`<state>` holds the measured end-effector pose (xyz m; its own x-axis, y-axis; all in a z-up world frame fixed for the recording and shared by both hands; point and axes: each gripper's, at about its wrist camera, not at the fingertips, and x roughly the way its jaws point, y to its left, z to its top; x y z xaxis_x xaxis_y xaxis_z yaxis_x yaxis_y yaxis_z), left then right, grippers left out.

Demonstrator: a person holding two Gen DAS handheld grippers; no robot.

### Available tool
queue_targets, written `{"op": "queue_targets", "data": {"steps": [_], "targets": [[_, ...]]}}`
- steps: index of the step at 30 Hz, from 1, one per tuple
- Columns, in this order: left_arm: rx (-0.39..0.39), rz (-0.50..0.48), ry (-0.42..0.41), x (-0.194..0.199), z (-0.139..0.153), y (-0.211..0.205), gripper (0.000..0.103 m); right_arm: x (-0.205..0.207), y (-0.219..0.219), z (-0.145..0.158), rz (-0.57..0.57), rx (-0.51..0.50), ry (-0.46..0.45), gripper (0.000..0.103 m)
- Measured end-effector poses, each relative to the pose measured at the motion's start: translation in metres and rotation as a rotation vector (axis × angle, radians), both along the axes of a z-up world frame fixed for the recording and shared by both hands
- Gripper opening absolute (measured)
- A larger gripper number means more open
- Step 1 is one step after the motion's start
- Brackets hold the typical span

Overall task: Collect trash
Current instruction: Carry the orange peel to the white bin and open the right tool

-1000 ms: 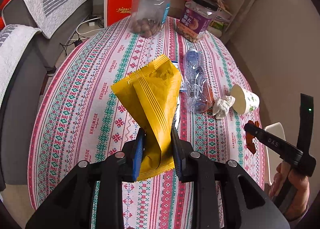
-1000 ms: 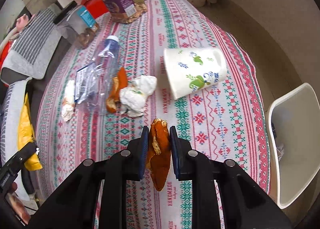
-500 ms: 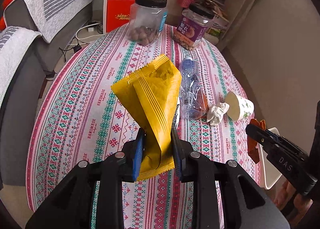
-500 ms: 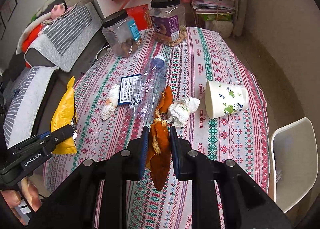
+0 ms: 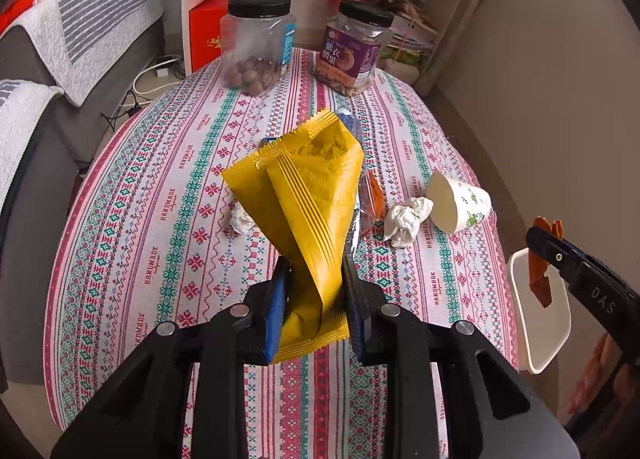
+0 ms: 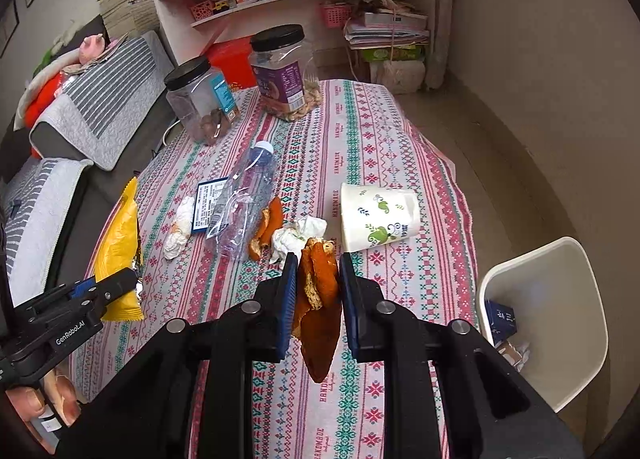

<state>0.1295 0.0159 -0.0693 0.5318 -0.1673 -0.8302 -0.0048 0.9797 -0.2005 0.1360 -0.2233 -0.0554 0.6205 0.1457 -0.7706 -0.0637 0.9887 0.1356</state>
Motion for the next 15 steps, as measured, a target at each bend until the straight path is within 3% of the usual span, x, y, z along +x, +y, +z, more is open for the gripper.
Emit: {"op": "queue_targets", "data": {"steps": [15], "targets": [[0.023,-0.062,-0.019,-0.001,-0.002,-0.047,0.027,-0.015,-0.105,0.006,-0.241,-0.050,-0.021,0.020]]}}
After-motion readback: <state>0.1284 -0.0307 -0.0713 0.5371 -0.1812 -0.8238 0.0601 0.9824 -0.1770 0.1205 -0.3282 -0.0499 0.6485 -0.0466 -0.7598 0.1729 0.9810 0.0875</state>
